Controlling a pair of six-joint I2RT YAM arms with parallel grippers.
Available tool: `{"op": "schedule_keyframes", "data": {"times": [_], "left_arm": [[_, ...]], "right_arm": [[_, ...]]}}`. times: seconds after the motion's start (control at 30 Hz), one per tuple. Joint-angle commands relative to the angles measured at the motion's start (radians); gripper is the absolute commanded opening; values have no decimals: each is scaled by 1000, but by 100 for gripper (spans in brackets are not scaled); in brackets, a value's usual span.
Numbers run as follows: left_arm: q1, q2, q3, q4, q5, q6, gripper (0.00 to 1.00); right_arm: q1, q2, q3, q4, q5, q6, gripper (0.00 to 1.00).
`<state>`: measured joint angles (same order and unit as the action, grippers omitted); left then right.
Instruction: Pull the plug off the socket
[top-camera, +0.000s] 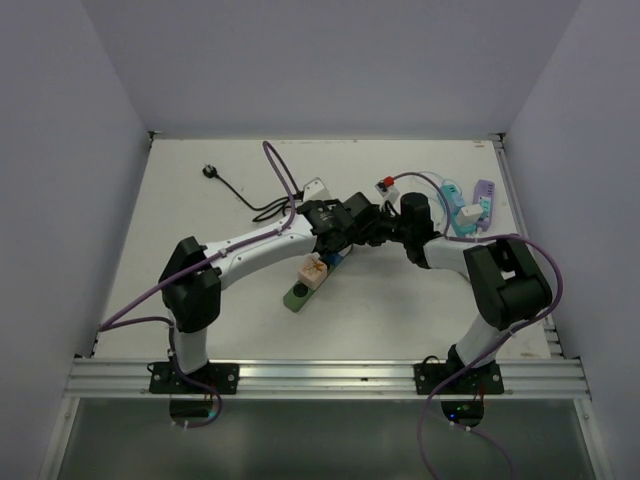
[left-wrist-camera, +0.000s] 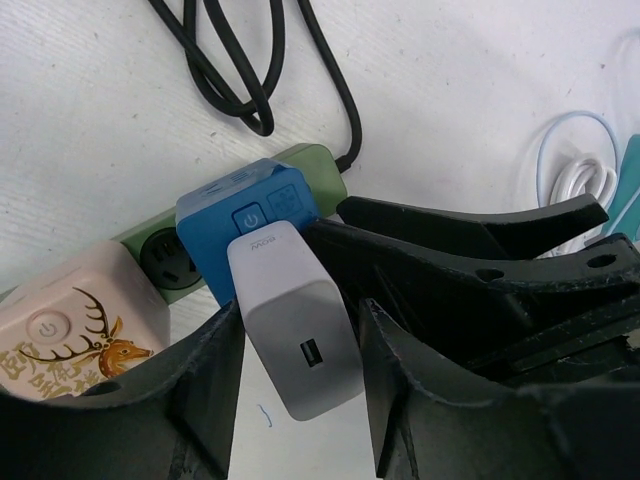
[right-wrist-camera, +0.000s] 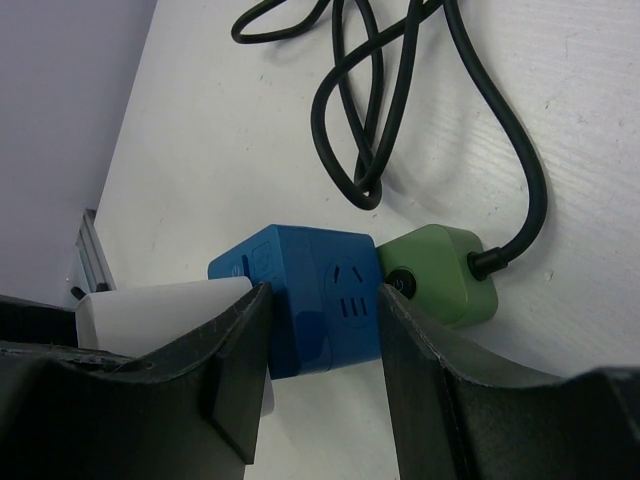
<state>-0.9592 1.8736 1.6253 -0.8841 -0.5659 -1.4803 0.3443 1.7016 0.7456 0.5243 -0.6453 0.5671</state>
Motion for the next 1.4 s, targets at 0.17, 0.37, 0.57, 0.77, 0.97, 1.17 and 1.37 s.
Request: {"op": "schedule_keyframes", "data": {"times": [0.17,0.37,0.57,0.77,0.97,1.17,1.37], "left_arm": [[-3,-13,70,-72,-62,-6,15],[-1,-5,134,-118,-55,11,0],[4,12,229,-182,-63,26,0],[11,-13,208,-182,-58,22,0],[11,-48,157,-154,-38,20,0],[11,-74,174,-150,-31,35,0],[20,-91,206,-174,-35,55,0]], "right_arm": [[33,35,12,-79,51,-67,48],[65,56,34,-161,153,-124,40],[71,85,43,-208,208,-131,36],[71,113,25,-196,205,-121,35],[71,107,21,-199,207,-125,35],[71,119,21,-199,213,-127,35],[73,122,15,-192,225,-139,35]]}}
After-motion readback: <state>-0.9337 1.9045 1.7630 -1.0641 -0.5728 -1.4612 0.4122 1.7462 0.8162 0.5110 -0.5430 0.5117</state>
